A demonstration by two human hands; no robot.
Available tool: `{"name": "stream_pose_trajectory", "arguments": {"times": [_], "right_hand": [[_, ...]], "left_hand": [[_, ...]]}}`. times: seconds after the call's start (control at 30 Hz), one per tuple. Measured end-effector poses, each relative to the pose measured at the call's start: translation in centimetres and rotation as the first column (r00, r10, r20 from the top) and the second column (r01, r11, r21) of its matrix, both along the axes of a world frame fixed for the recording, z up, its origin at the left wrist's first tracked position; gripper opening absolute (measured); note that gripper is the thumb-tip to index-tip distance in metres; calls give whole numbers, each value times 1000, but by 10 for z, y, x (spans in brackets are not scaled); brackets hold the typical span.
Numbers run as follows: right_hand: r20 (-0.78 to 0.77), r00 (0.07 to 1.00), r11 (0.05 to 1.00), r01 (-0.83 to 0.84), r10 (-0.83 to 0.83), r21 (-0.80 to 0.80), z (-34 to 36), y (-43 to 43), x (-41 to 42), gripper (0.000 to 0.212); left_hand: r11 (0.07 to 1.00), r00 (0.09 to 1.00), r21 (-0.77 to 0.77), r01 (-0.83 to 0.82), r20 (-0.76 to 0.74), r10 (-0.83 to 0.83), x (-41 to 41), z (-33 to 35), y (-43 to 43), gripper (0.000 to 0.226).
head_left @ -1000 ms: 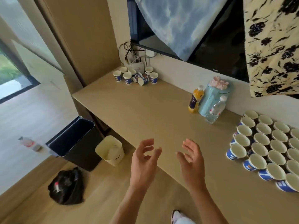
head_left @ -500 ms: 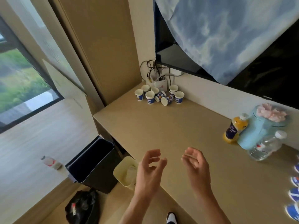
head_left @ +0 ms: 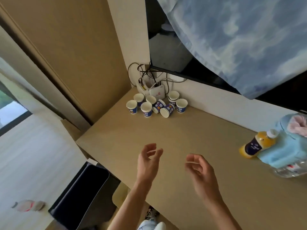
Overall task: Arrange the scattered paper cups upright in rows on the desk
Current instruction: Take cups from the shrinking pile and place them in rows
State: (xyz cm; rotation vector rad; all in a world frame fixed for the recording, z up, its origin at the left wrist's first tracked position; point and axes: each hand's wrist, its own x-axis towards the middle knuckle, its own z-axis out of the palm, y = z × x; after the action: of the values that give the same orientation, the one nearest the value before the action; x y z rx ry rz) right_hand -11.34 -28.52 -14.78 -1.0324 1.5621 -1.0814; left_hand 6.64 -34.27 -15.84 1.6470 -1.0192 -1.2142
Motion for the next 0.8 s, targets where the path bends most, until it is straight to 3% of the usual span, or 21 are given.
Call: {"name": "stream_pose_trajectory", "arguments": {"times": [0.2,0.4,0.47,0.6,0.8], "right_hand": [[-38,995,994,98,-96,51,-2,-52,37,22],[-82,995,990,72,-62,120,-12,-95,70,23],[-99,993,986,76,-62,147,-16,-107,76,23],[-109,989,974,122,-103,190,-23,-117,79,22],[-119,979,957,190,-167,217,-25,-117,77,23]], "left_hand": [[999,988,43,-4,153,-3,35,-46,-128,44],[988,906,33,153,395,-154,65,-88,-236,57],[966,829,65,250,500,-249,72,-100,-263,61],[890,589,197,411,688,-424,81,-117,-299,66],[872,422,162,463,825,-377,89,-119,-322,45]]}}
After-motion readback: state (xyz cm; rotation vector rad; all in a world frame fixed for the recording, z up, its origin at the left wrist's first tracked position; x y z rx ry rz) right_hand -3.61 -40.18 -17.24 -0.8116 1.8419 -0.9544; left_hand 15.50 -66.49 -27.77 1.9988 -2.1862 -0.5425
